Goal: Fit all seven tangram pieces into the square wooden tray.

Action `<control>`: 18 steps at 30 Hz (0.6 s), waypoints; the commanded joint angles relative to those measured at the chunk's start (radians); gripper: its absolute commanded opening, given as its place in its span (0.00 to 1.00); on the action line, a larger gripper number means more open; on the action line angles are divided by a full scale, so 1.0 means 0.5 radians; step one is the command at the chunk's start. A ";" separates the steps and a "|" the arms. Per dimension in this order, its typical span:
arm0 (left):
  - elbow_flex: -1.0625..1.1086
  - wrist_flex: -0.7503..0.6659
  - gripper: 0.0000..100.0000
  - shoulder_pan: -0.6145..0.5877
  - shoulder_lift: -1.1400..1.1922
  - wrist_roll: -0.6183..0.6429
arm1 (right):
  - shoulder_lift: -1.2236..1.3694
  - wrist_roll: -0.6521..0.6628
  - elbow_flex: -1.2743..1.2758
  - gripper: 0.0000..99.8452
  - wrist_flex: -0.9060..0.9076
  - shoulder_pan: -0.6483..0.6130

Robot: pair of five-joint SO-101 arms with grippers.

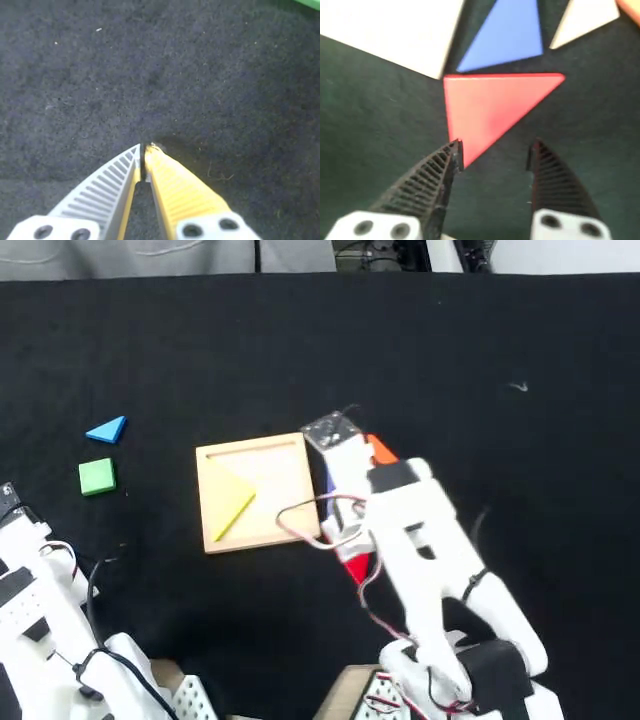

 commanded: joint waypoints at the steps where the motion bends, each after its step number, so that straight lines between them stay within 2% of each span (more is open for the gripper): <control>1: -0.011 -0.031 0.03 0.002 -0.034 -0.021 | 0.035 -0.157 -0.097 0.24 0.015 -0.135; 10: -0.008 -0.031 0.03 -0.002 -0.034 -0.021 | 0.364 -0.430 -0.118 0.24 -0.236 -0.150; 18: -0.008 -0.031 0.03 -0.002 -0.034 -0.021 | 0.394 -0.430 -0.112 0.24 -0.242 -0.150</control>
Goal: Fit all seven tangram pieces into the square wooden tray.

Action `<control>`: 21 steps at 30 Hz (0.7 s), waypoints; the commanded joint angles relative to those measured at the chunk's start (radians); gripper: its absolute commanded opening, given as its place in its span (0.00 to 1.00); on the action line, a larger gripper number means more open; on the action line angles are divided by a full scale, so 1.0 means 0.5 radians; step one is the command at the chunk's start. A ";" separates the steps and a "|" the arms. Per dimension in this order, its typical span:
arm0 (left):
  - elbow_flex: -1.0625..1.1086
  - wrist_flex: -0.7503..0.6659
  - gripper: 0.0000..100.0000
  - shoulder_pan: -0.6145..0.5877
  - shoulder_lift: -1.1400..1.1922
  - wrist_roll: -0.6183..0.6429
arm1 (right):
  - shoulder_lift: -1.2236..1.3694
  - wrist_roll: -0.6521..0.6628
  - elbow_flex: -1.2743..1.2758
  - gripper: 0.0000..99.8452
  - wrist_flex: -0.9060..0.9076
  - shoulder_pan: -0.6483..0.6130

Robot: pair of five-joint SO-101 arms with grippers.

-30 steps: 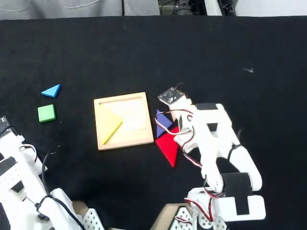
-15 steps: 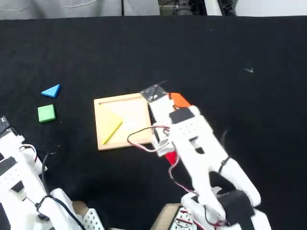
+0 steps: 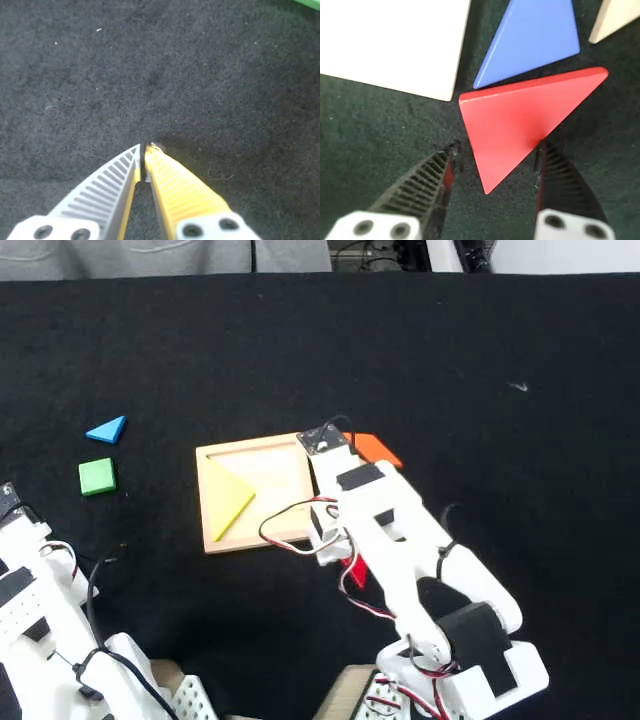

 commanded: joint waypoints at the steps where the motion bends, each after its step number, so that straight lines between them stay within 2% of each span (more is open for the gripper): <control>1: -0.008 -0.031 0.03 -0.002 -0.034 -0.021 | 0.005 -0.018 -0.109 0.24 -0.031 -0.028; 6: -0.008 -0.031 0.03 -0.002 -0.034 -0.021 | -0.041 -0.015 -0.124 0.24 0.021 -0.046; 12: -0.008 -0.028 0.03 -0.002 -0.034 -0.021 | -0.183 -0.018 -0.133 0.24 0.031 -0.218; 21: -0.008 -0.028 0.03 -0.002 -0.034 -0.021 | -0.017 -0.015 -0.133 0.24 -0.012 -0.086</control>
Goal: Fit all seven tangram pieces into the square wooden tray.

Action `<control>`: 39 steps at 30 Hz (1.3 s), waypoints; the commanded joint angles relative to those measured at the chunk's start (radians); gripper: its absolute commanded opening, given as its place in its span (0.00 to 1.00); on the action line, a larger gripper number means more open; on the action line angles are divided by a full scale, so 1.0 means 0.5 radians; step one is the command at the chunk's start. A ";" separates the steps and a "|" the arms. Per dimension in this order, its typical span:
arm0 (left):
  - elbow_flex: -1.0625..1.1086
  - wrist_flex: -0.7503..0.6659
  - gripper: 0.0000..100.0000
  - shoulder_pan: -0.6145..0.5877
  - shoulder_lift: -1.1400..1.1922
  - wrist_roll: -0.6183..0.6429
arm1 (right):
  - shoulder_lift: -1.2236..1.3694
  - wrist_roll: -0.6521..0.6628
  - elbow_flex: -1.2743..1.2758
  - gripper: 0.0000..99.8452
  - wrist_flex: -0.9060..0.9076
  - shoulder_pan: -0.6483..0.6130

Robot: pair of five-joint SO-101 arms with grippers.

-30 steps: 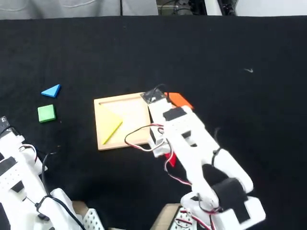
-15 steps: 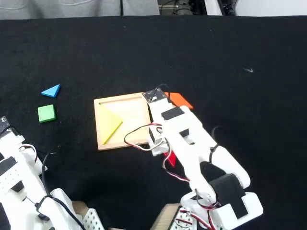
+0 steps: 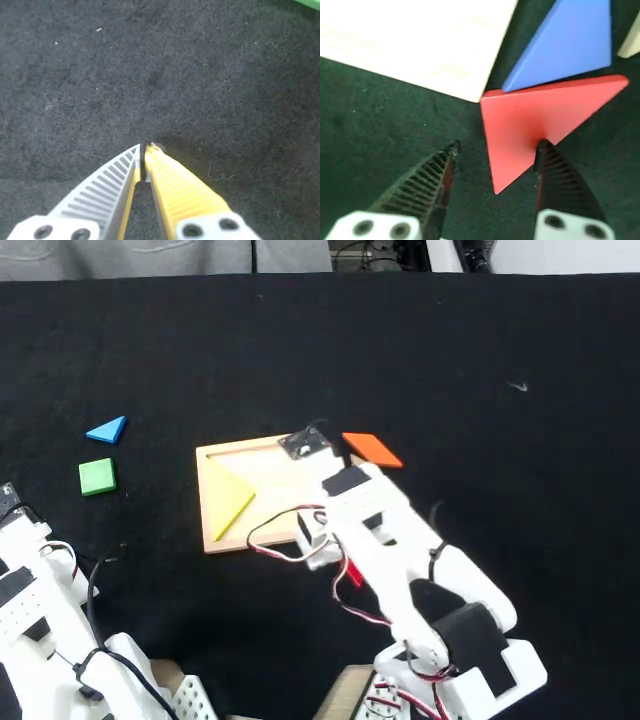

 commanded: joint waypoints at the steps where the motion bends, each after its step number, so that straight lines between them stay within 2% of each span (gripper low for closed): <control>1: -0.008 -0.028 0.03 -0.002 -0.034 -0.021 | 0.026 -0.015 -0.097 0.24 -0.031 0.049; 6: -0.008 -0.028 0.03 -0.002 -0.034 -0.021 | 0.241 -0.015 -0.133 0.25 -0.040 0.052; 15: -0.008 -0.028 0.03 -0.002 -0.034 -0.021 | 0.275 -0.015 -0.140 0.25 -0.031 0.058; 23: -0.008 -0.028 0.03 -0.002 -0.034 -0.021 | 0.275 0.123 -0.100 0.25 -0.025 0.331; 39: -0.008 -0.028 0.03 -0.002 -0.034 -0.021 | 0.256 0.212 -0.072 0.24 -0.114 0.393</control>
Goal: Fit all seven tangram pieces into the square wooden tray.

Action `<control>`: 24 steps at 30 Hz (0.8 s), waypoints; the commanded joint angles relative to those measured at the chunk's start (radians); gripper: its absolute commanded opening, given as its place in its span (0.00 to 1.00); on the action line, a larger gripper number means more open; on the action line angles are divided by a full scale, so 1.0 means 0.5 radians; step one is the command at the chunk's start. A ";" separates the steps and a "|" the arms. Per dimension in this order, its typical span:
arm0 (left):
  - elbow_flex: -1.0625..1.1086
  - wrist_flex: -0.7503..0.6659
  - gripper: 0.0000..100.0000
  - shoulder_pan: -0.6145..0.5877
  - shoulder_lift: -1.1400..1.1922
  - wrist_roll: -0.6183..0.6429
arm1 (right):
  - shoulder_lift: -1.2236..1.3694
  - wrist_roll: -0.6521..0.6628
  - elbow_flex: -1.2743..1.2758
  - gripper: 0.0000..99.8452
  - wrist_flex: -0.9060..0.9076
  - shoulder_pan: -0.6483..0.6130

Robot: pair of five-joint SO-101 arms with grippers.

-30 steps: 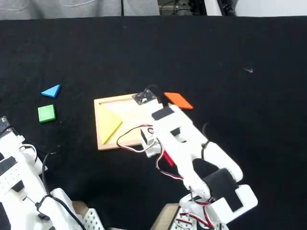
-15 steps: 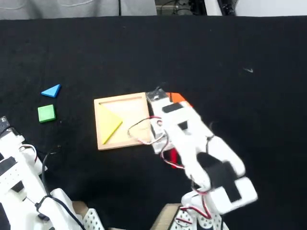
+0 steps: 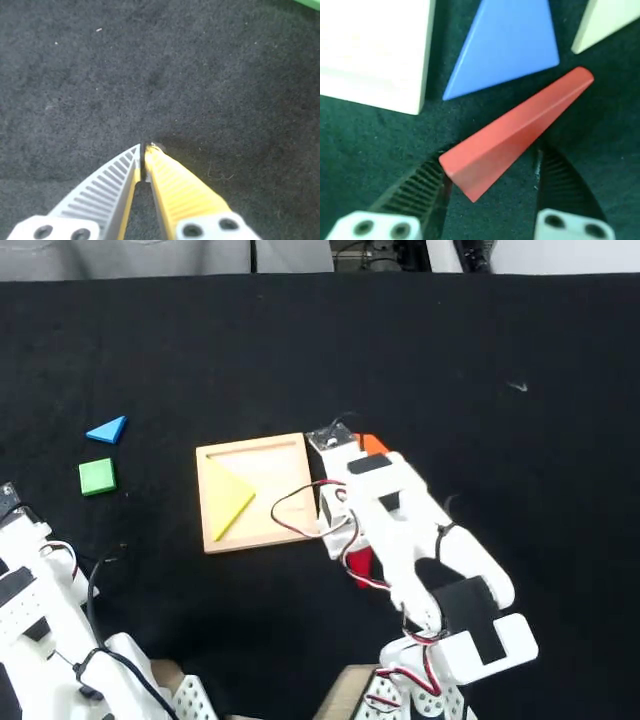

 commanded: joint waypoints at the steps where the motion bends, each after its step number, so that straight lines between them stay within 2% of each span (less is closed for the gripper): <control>1: -0.008 -0.028 0.03 -0.002 -0.034 -0.021 | -0.020 0.031 -0.002 0.24 -0.043 0.074; 5: -0.008 -0.028 0.03 -0.002 -0.034 -0.021 | -0.057 0.031 0.005 0.19 -0.046 0.068; 11: -0.005 -0.025 0.03 -0.002 -0.034 -0.021 | -0.437 0.034 0.008 0.19 0.089 0.064; 16: -0.005 -0.021 0.03 -0.002 -0.034 -0.021 | -0.597 0.181 0.087 0.18 0.123 0.071; 22: -0.005 -0.021 0.03 -0.002 -0.034 -0.021 | -0.486 0.190 0.158 0.01 0.028 0.083; 24: -0.005 -0.021 0.03 -0.002 -0.034 -0.021 | -0.493 0.190 0.158 0.02 0.028 0.110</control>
